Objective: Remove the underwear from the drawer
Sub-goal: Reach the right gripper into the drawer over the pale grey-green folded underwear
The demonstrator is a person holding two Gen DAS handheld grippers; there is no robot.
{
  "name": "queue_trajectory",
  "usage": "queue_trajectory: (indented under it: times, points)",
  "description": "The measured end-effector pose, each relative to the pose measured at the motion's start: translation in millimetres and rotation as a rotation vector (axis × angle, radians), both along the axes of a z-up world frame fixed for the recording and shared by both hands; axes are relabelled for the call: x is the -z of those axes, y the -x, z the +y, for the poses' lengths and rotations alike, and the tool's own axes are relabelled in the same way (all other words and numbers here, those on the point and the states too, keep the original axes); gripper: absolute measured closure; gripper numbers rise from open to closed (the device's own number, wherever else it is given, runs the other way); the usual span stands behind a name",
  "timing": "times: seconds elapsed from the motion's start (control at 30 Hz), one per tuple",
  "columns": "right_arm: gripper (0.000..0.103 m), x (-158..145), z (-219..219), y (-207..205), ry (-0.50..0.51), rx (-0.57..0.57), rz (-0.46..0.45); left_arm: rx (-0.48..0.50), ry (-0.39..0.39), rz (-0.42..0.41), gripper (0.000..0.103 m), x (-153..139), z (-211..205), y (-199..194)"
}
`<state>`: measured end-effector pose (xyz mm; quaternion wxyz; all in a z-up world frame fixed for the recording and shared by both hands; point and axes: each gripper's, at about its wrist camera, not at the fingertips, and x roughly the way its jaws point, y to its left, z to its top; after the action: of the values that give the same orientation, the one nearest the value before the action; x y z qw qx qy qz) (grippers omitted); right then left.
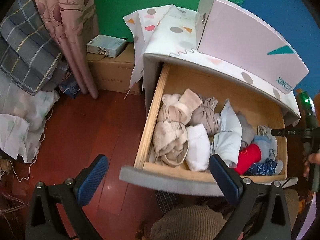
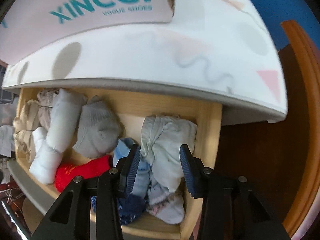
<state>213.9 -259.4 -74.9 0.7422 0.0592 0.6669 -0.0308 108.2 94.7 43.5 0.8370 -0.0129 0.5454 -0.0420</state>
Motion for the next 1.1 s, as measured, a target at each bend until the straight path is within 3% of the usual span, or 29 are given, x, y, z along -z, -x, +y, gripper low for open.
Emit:
queue_trajectory:
  times: [0.23, 0.5, 0.57, 0.7, 0.73, 0.8, 0.87, 1.1]
  points:
    - [0.063, 22.3, 5.1, -10.7, 0.072, 0.028, 0.045, -0.009, 0.025, 0.046, 0.0, 12.2, 1.8, -22.4]
    - [0.048, 41.2, 8.0, -15.2, 0.108, 0.035, 0.044, 0.001, 0.035, 0.078, 0.0, 27.6, -4.3, -34.0]
    - [0.037, 46.1, 14.9, -15.5, 0.131, 0.007, 0.051, 0.004, 0.035, 0.084, 0.0, 31.1, -5.7, -35.6]
    - [0.034, 50.6, 21.2, -15.1, 0.171, 0.007, 0.013, 0.004, 0.037, 0.096, 0.0, 37.5, -7.9, -37.6]
    - [0.034, 51.0, 20.8, -14.9, 0.177, 0.011, 0.006, 0.005, 0.034, 0.1, 0.0, 39.1, -8.7, -38.3]
    - [0.05, 51.0, 18.9, -13.9, 0.194, 0.012, -0.007, 0.008, 0.029, 0.104, 0.0, 41.1, -10.0, -37.9]
    - [0.056, 50.1, 17.7, -13.2, 0.195, 0.006, -0.002, 0.011, 0.029, 0.103, 0.0, 41.0, -10.9, -37.5]
    - [0.069, 40.5, 3.9, -6.0, 0.143, 0.026, -0.045, 0.015, 0.026, 0.098, 0.0, 38.7, -11.8, -35.6]
